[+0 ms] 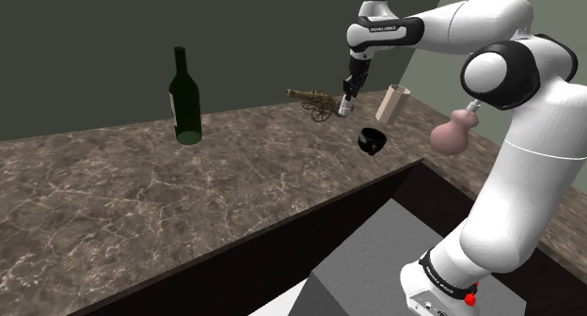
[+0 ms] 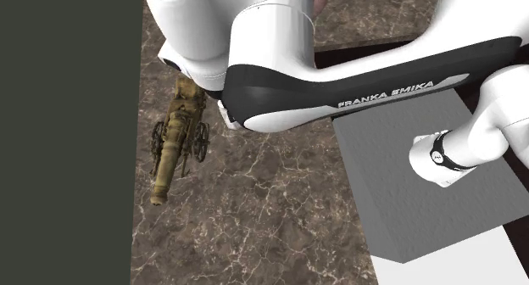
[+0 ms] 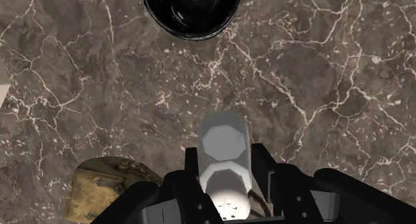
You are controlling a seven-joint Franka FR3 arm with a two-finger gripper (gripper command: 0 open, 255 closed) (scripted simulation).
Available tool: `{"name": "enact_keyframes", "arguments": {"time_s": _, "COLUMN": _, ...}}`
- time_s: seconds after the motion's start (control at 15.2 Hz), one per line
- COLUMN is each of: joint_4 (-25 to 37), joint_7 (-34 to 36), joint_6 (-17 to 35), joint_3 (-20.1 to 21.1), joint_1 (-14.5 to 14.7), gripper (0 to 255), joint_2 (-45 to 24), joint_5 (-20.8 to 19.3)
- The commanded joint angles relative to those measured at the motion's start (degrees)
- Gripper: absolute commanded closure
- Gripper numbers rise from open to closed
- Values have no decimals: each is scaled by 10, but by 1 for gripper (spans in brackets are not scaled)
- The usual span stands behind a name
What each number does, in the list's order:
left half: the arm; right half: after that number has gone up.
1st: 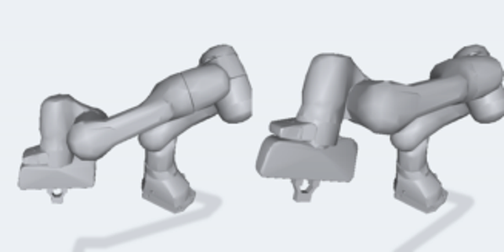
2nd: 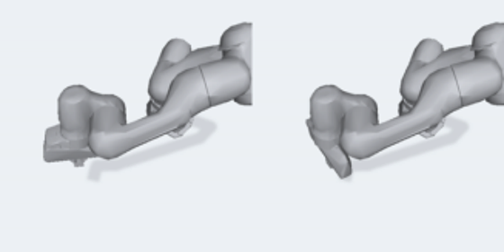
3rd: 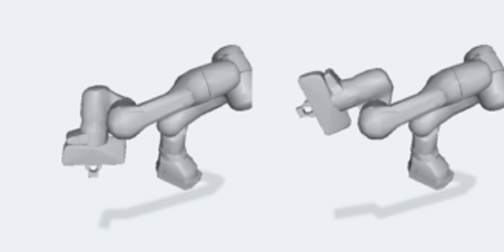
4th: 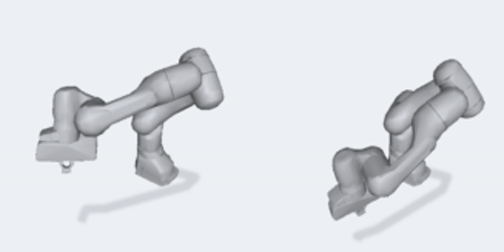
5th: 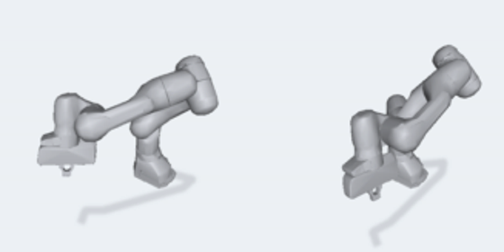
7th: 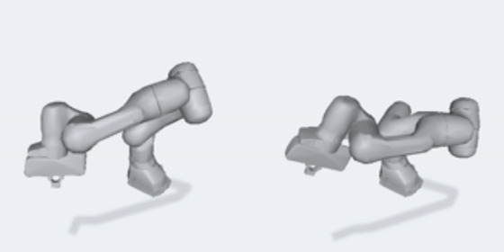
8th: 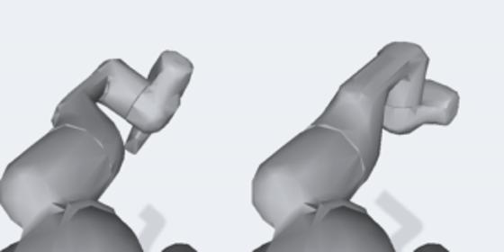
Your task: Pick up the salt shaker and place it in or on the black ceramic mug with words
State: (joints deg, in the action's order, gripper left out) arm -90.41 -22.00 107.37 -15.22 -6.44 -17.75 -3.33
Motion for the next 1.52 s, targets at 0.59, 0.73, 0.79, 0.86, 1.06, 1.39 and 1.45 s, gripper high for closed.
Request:
{"name": "enact_keyframes", "arguments": {"time_s": 0.59, "joint_4": 79, "joint_7": -8, "joint_6": -83, "joint_3": -1, "joint_1": -2, "gripper": 255, "joint_2": 4, "joint_5": 1}}
{"name": "enact_keyframes", "arguments": {"time_s": 0.73, "joint_4": 93, "joint_7": -10, "joint_6": -95, "joint_3": -2, "joint_1": -2, "gripper": 255, "joint_2": 3, "joint_5": 1}}
{"name": "enact_keyframes", "arguments": {"time_s": 0.79, "joint_4": 62, "joint_7": -11, "joint_6": -89, "joint_3": -4, "joint_1": -1, "gripper": 255, "joint_2": 28, "joint_5": -5}}
{"name": "enact_keyframes", "arguments": {"time_s": 0.86, "joint_4": 34, "joint_7": -12, "joint_6": -83, "joint_3": -6, "joint_1": 0, "gripper": 255, "joint_2": 52, "joint_5": -11}}
{"name": "enact_keyframes", "arguments": {"time_s": 1.06, "joint_4": -43, "joint_7": -15, "joint_6": -73, "joint_3": -11, "joint_1": 1, "gripper": 255, "joint_2": 122, "joint_5": -30}}
{"name": "enact_keyframes", "arguments": {"time_s": 1.39, "joint_4": -148, "joint_7": -22, "joint_6": -72, "joint_3": -18, "joint_1": -5, "gripper": 255, "joint_2": 230, "joint_5": -61}}
{"name": "enact_keyframes", "arguments": {"time_s": 1.45, "joint_4": -166, "joint_7": -24, "joint_6": -73, "joint_3": -19, "joint_1": -7, "gripper": 255, "joint_2": 251, "joint_5": -68}}
